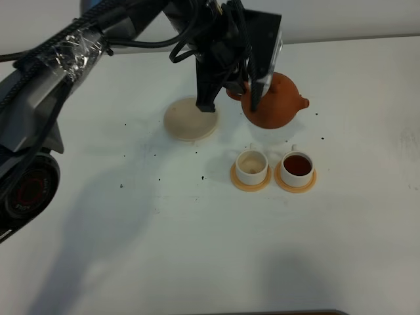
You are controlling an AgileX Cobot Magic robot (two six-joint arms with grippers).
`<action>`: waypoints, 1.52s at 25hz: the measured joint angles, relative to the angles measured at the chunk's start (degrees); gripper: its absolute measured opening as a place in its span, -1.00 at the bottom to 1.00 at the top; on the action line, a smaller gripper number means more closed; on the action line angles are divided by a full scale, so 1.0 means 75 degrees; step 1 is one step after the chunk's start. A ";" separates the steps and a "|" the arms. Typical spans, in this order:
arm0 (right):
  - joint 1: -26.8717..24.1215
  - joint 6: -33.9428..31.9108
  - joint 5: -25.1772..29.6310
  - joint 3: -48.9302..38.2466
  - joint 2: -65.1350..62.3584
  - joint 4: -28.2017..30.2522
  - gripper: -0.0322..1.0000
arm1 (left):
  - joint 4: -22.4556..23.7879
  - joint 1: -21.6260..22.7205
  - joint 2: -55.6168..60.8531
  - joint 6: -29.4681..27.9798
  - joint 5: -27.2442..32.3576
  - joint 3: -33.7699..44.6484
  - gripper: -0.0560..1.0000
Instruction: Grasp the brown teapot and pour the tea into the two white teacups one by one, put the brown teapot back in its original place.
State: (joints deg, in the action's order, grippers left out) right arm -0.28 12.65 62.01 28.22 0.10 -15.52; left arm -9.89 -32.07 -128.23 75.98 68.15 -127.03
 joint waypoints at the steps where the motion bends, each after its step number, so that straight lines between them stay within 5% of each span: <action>1: 0.0000 0.0000 0.0000 0.0000 0.0000 0.0000 -0.47 | -0.0002 0.0000 0.0065 -0.0278 0.0000 0.0000 -0.67; 10: 0.0000 0.0000 0.0000 0.0000 0.0000 0.0000 -0.47 | 0.0127 -0.0237 0.0208 -0.2732 0.0000 0.0087 -0.67; 21: 0.0000 0.0000 0.0000 0.0000 0.0000 0.0000 -0.47 | -0.0229 -0.0500 0.0562 -0.4451 0.0002 0.1680 -0.67; 38: 0.0000 0.0000 0.0000 0.0000 0.0000 -0.0003 -0.47 | -0.0262 -0.1082 0.1695 -0.5065 -0.0328 0.4820 -0.67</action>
State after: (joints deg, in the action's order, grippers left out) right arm -0.28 12.65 62.01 28.22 0.10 -15.54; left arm -11.85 -40.19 -115.52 37.99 65.69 -90.88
